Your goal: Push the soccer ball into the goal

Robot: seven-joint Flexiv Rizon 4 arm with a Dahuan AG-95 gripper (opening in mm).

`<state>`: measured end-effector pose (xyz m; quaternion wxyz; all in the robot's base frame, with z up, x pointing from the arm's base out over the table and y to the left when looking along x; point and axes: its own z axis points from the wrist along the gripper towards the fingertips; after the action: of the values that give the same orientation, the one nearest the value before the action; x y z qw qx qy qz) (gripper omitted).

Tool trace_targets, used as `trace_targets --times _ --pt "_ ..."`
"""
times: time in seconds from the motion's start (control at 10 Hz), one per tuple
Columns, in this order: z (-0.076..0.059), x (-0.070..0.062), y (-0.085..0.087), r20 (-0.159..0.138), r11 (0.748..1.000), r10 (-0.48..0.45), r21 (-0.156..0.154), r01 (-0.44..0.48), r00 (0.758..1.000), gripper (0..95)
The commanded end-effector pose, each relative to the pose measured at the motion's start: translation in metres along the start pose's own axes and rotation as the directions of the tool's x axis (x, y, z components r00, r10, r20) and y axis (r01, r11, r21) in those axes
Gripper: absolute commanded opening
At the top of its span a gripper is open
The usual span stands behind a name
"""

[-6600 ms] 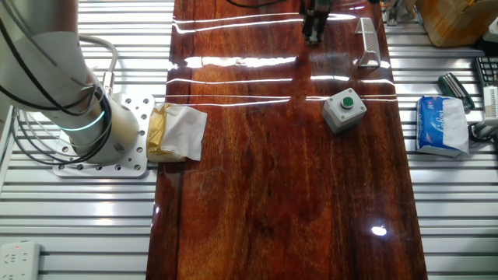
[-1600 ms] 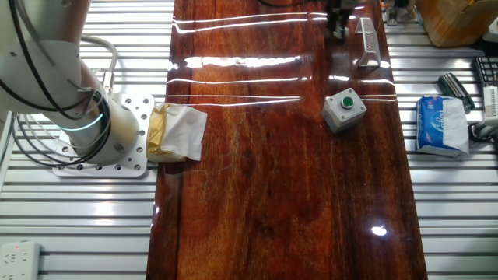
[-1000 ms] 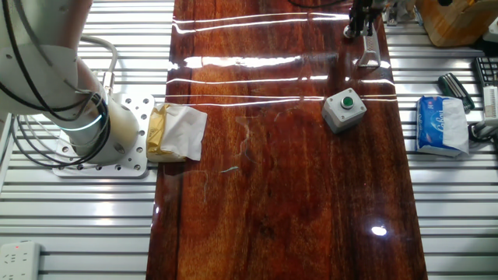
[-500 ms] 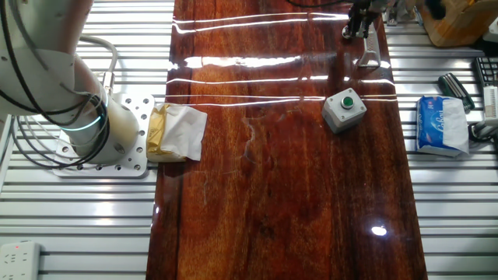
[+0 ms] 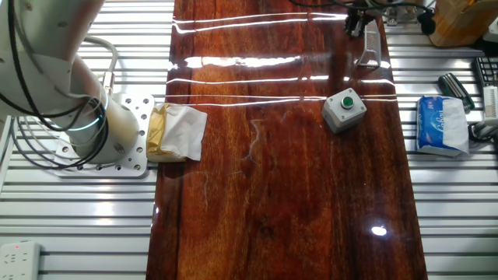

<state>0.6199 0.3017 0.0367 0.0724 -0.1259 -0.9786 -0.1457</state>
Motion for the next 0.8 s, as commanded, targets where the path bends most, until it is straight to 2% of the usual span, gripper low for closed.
trace_targets --times 0.1,0.2,0.5,0.7,0.8 --pt "-0.005 0.008 0.003 -0.009 0.997 -0.026 0.073 0.027 1.000 0.0" --pt "-0.007 0.011 0.004 -0.018 0.997 -0.011 0.080 0.013 1.000 0.0" --pt "-0.010 0.018 0.007 -0.015 0.992 0.001 0.126 0.001 1.000 0.0" --pt "-0.010 0.018 0.008 0.005 0.987 0.004 0.161 -0.005 1.000 0.0" --pt "-0.011 0.019 0.008 0.015 0.986 0.004 0.169 -0.006 1.000 0.0"
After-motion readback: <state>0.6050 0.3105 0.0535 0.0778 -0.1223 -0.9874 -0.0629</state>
